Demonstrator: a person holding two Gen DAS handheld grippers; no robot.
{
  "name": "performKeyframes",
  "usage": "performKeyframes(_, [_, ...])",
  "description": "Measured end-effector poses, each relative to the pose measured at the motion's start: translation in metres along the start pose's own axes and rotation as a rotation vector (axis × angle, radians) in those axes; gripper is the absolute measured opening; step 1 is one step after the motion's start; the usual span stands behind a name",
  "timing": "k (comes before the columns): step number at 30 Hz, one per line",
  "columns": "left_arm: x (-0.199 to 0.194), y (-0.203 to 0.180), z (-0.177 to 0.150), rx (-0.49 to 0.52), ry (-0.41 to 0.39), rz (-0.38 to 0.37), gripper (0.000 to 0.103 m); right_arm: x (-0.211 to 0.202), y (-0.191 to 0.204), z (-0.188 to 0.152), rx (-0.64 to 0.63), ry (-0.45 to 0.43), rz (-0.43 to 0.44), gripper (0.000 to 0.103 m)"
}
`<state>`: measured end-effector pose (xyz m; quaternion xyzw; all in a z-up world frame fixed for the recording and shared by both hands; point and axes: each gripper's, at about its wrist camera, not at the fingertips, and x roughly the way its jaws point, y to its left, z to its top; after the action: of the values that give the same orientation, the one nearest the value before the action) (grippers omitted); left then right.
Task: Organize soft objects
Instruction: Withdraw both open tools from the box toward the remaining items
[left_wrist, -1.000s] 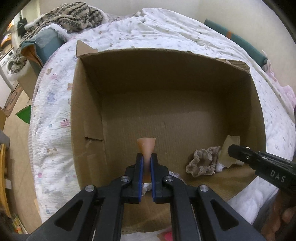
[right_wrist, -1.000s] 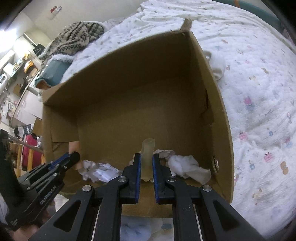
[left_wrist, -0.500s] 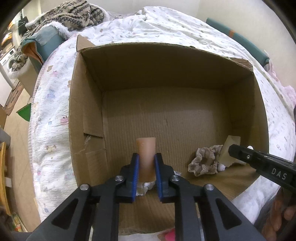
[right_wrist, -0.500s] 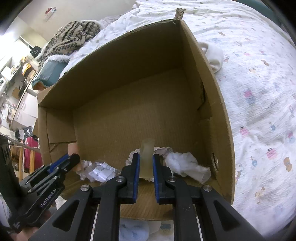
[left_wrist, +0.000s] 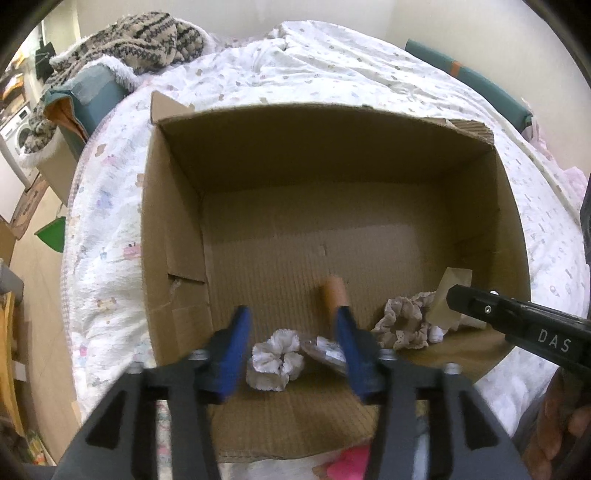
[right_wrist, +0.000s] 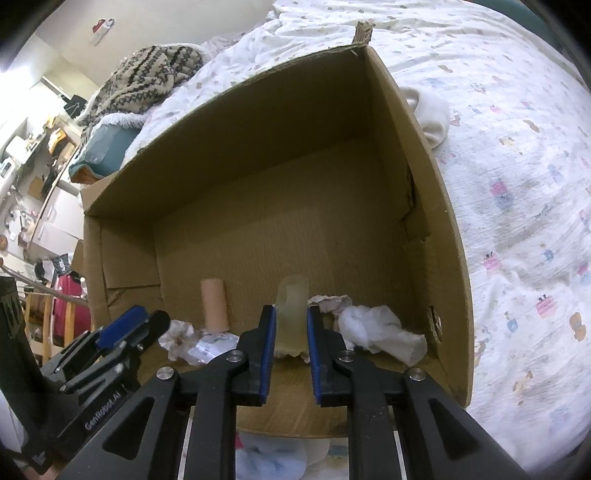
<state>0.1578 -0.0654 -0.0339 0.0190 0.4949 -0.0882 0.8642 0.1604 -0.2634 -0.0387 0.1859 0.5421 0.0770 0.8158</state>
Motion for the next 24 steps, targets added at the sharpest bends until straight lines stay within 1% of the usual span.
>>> performKeyframes(1, [-0.002, 0.0, 0.0, -0.002, -0.01, 0.0, 0.057, -0.001, 0.0, 0.0, 0.0, -0.002, 0.002, 0.018])
performKeyframes(4, [-0.005, -0.001, 0.001, -0.008, -0.017, -0.012, 0.058, -0.003, 0.0, 0.001, 0.007, -0.013, 0.015, 0.02])
performKeyframes(5, [-0.005, 0.0, 0.001, -0.009, -0.016, -0.01, 0.058, -0.004, 0.0, 0.001, 0.01, -0.016, 0.018, 0.026])
performKeyframes(6, [-0.004, 0.0, 0.001, -0.01, -0.016, -0.008, 0.058, -0.005, -0.001, 0.002, 0.016, -0.021, 0.021, 0.037])
performKeyframes(7, [-0.004, 0.0, 0.001, -0.01, -0.014, -0.006, 0.058, -0.006, -0.001, 0.003, 0.022, -0.026, 0.027, 0.045])
performKeyframes(8, [-0.004, 0.0, 0.001, -0.011, -0.013, -0.004, 0.058, -0.008, -0.002, 0.003, 0.027, -0.034, 0.033, 0.06])
performKeyframes(9, [-0.004, 0.001, 0.001, -0.013, -0.012, -0.003, 0.058, -0.009, -0.002, 0.003, 0.03, -0.043, 0.034, 0.063])
performKeyframes(16, [-0.007, 0.003, 0.0, -0.012, -0.023, 0.009, 0.058, -0.011, -0.002, 0.003, 0.027, -0.039, 0.038, 0.063])
performKeyframes(24, [-0.019, 0.004, -0.005, -0.007, -0.045, 0.023, 0.058, -0.019, -0.002, 0.0, 0.034, -0.052, 0.051, 0.063])
